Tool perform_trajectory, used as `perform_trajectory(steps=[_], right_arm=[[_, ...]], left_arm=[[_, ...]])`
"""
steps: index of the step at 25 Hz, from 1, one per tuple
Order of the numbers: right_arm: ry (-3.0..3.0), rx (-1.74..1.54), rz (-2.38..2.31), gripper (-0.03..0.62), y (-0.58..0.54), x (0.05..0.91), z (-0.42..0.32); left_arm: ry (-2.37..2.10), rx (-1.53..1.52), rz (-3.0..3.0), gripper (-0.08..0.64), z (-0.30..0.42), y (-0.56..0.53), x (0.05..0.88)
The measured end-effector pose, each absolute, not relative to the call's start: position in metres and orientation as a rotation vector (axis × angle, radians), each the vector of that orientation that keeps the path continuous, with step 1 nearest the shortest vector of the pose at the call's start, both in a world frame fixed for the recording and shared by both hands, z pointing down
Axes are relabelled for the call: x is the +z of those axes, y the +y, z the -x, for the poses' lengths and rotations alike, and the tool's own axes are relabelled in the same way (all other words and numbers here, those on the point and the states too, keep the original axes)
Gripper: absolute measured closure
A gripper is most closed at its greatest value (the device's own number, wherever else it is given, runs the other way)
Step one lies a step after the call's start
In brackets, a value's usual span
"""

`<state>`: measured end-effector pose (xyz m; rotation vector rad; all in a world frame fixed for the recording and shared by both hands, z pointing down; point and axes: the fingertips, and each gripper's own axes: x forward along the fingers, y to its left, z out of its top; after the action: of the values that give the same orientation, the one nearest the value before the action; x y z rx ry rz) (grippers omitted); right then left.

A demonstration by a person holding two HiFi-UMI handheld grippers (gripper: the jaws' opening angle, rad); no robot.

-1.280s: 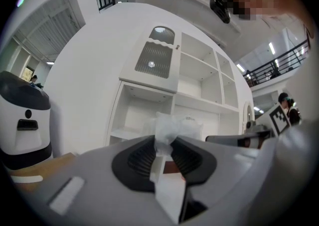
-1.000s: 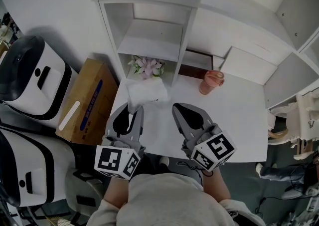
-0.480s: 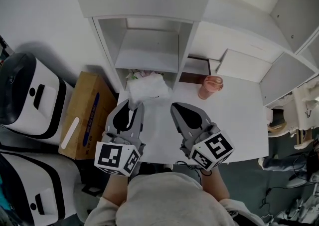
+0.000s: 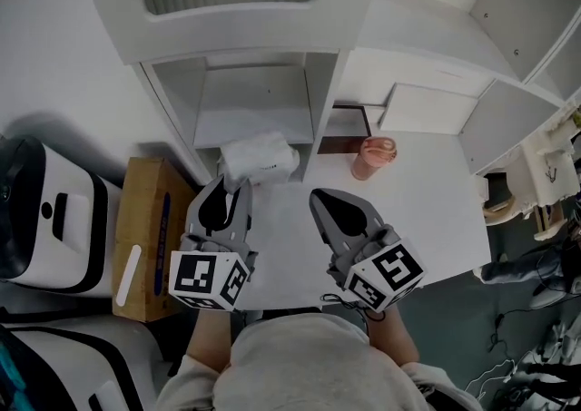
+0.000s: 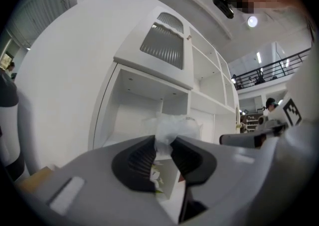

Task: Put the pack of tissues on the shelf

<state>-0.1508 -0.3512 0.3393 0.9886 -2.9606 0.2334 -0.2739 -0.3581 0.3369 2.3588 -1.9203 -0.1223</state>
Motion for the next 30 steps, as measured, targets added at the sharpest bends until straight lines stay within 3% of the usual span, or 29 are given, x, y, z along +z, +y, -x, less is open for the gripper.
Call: perform_trajectory(steps=[30], right_arm=[[-2.814,0.188,-1.219,0.592,-0.373,0.342,0.144]], left_arm=[[-1.909,0.088,-2.324,0.468,0.306,-0.452,0.389]])
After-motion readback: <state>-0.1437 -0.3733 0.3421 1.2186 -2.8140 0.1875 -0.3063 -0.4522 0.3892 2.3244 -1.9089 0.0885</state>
